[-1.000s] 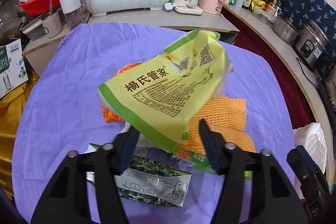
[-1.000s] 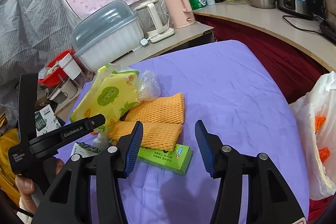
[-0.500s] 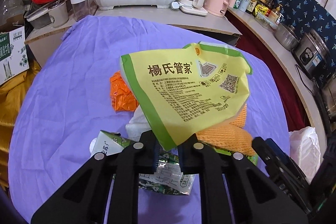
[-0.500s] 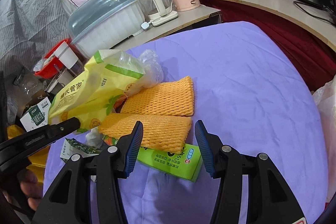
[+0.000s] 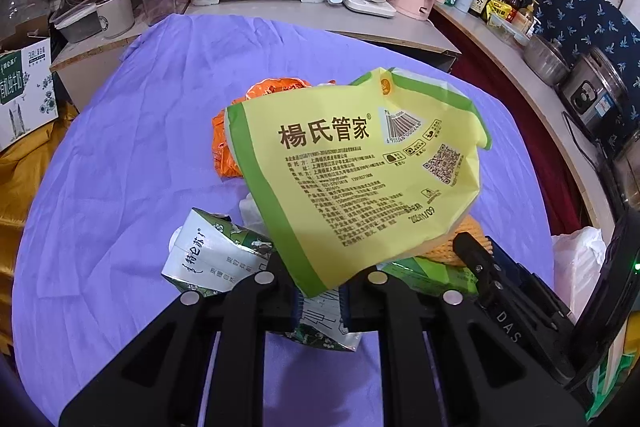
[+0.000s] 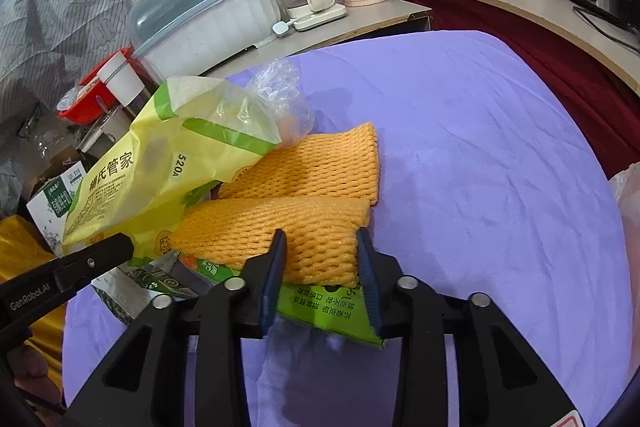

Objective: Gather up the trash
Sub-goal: 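Grasp the yellow-green snack bag with the left gripper while the right gripper grasps an orange foam net, then carry the snack bag and foam net over the white bin and release both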

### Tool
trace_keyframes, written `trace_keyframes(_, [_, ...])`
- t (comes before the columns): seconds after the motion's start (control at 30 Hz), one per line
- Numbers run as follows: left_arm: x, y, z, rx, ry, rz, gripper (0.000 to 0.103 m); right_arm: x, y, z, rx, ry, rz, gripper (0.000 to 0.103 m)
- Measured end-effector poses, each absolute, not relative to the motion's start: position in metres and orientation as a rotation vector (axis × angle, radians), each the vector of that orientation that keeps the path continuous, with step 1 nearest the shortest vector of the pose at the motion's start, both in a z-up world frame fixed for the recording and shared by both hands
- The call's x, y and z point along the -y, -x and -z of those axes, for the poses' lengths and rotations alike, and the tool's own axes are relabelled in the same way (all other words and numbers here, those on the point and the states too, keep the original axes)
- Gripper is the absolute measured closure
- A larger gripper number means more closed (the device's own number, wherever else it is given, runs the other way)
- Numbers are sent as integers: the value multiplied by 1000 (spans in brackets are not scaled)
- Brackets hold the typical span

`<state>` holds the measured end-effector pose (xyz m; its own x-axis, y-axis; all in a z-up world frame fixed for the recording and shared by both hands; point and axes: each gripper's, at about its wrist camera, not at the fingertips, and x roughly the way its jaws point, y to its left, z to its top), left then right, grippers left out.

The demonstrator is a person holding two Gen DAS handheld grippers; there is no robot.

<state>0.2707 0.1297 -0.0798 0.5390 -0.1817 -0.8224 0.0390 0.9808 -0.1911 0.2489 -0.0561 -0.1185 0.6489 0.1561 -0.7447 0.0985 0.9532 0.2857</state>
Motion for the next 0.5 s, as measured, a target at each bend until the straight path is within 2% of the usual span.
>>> trace_keyframes(0.1, [-130,-266,75,-987,161,136,91,56,-244,114,-858,-299,-24,85])
trace_keyframes(0.2, [-129,-257,67,-973,166,143,91,59,-238,106,-845,-308,-25,88])
trace_keyframes(0.5, [-124,-230,31,-910,169,173,92,73,-204,58,-737,-325,-11,90])
